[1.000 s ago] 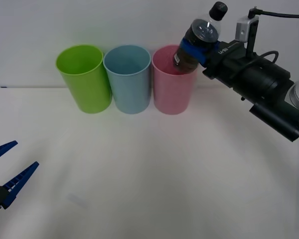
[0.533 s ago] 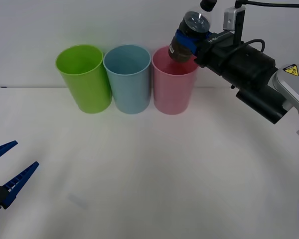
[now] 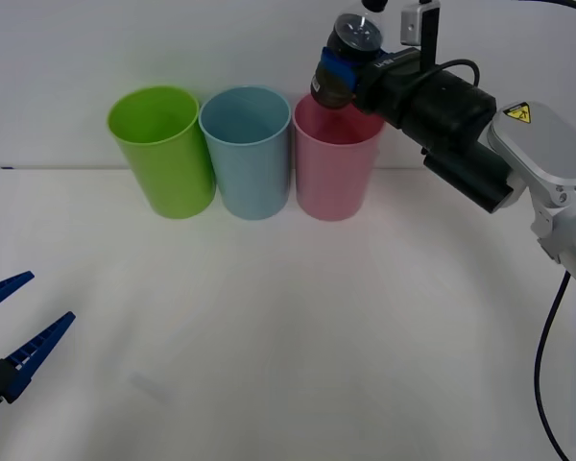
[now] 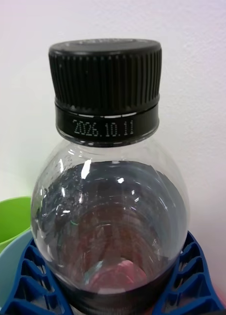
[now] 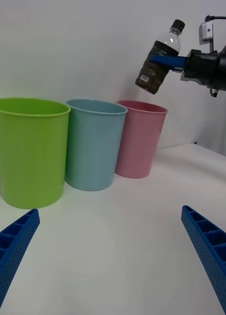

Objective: Grasp the object on the table and drop it into the matching bin: aluminum can to the light blue bin, PET bottle to the pink bin.

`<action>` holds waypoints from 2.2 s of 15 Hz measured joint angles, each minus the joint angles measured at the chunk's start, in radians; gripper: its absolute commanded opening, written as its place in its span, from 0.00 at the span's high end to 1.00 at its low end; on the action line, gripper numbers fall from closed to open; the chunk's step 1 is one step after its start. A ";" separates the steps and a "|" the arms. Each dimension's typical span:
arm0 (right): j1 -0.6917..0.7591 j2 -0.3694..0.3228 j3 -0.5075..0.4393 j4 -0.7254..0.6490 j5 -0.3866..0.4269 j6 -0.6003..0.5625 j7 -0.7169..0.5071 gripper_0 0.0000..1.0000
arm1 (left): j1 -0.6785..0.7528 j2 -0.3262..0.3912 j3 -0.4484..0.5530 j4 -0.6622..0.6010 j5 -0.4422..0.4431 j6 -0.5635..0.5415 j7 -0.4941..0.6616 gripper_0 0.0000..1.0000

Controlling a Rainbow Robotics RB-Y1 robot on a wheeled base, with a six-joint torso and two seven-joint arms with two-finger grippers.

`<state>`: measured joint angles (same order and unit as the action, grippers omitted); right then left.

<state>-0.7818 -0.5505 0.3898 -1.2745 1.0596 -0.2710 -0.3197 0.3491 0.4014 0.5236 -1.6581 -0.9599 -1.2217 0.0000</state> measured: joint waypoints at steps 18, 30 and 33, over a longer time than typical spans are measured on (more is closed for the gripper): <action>-0.032 0.032 -0.002 0.081 0.049 0.002 0.009 0.00 | 0.000 0.000 0.000 0.000 0.000 0.000 0.000 0.00; 0.007 -0.010 -0.002 0.030 0.028 0.000 0.010 0.00 | 0.000 0.000 0.000 0.000 0.000 0.000 0.000 0.00; 0.081 -0.068 -0.003 -0.084 0.011 0.000 0.004 0.00 | 0.000 0.000 0.000 0.000 0.000 0.000 0.000 0.00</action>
<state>-0.7011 -0.6184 0.3867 -1.3584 1.0705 -0.2712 -0.3158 0.3491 0.4014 0.5236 -1.6581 -0.9599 -1.2217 0.0000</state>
